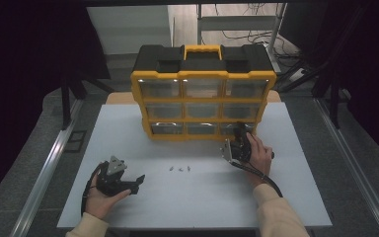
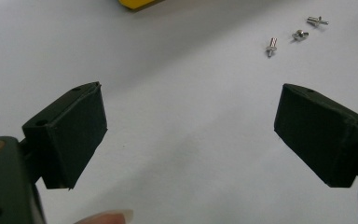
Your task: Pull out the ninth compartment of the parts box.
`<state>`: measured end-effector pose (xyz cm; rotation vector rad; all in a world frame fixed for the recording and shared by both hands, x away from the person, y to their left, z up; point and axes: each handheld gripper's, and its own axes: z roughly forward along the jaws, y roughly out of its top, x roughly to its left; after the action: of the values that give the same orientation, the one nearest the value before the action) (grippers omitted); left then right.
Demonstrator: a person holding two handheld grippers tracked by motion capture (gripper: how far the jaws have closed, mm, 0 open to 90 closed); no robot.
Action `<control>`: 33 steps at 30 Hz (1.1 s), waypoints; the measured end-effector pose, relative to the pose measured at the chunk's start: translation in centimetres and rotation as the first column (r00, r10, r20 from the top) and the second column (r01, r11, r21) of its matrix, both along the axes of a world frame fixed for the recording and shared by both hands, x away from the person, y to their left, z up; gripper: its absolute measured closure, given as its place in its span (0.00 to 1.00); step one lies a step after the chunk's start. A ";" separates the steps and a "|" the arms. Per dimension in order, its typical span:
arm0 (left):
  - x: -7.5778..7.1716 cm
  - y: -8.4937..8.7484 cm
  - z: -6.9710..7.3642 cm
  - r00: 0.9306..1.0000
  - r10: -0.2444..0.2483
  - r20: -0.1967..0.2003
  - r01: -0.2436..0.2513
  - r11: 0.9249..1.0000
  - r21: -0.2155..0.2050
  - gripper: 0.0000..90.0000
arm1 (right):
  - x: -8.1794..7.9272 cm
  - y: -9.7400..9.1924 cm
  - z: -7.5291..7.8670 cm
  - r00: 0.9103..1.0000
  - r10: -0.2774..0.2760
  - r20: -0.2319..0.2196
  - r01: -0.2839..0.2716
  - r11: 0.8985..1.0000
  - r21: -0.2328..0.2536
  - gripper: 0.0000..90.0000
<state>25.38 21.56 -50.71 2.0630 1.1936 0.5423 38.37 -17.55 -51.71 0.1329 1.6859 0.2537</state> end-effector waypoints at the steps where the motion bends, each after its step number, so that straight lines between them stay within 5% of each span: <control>1: 0.0 0.0 0.0 1.000 0.000 0.000 0.000 1.000 0.000 0.11 | 0.0 0.0 0.0 1.000 0.000 0.001 0.000 1.000 0.002 0.73; 33: 0.1 -0.1 0.0 1.000 -0.002 -0.002 0.002 1.000 0.003 0.10 | -0.1 -0.1 0.2 1.000 0.002 0.015 -0.002 0.999 0.045 0.78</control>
<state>25.44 21.50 -50.71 2.0677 1.1924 0.5415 38.30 -17.60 -51.48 0.1621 1.6663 0.2932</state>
